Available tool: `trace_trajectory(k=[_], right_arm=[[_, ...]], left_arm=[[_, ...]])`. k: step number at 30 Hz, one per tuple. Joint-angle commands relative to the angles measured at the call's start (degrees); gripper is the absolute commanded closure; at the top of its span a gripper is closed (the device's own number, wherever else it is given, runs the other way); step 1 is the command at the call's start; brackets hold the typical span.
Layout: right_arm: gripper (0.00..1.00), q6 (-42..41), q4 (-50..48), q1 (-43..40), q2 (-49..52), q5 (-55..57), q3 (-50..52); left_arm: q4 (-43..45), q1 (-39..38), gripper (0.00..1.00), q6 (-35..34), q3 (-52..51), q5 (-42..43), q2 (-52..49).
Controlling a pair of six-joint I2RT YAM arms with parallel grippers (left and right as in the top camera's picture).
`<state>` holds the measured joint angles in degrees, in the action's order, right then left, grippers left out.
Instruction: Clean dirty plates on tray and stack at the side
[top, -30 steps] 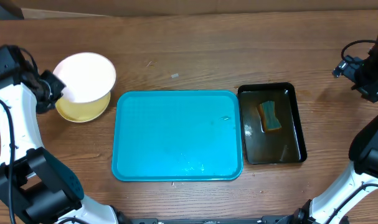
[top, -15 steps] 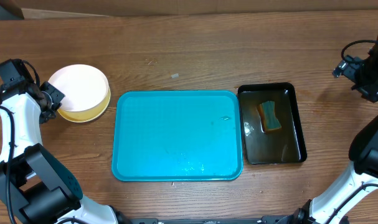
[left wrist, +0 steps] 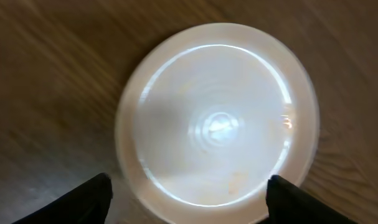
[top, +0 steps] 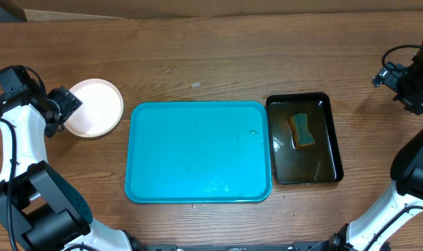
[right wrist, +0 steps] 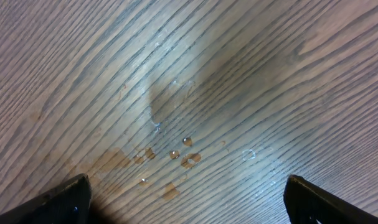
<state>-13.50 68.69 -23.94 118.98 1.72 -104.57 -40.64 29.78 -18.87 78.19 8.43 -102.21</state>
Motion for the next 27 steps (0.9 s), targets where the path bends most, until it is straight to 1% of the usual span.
trace_trajectory(k=[1,3,7,14,17,18,23,27], right_arm=[[0.00,-0.2,-0.1,0.1,-1.2,0.1,-0.8],[0.00,-0.2,-0.1,0.1,-1.2,0.1,-0.8],[0.00,-0.2,-0.1,0.1,-1.2,0.1,-0.8],[0.00,-0.2,-0.1,0.1,-1.2,0.1,-0.8],[0.00,-0.2,-0.1,0.1,-1.2,0.1,-0.8],[0.00,-0.2,-0.1,0.1,-1.2,0.1,-0.8],[0.00,-0.2,-0.1,0.1,-1.2,0.1,-0.8],[0.00,-0.2,-0.1,0.1,-1.2,0.1,-0.8]], left_arm=[[1.0,-2.2,0.12,7.5,-0.2,14.6,0.3],[1.6,-4.2,0.06,8.5,-0.2,18.4,0.3],[1.5,-10.5,0.02,8.4,-0.2,19.0,0.3],[0.2,-22.9,0.02,8.6,-0.3,18.4,0.3],[0.7,-26.9,0.03,8.6,-0.3,18.4,0.3],[0.9,-28.2,0.00,8.6,-0.3,18.3,0.3],[1.1,-32.9,0.00,8.5,-0.3,18.0,0.3],[1.1,-34.8,0.00,8.6,-0.3,17.9,0.3]])
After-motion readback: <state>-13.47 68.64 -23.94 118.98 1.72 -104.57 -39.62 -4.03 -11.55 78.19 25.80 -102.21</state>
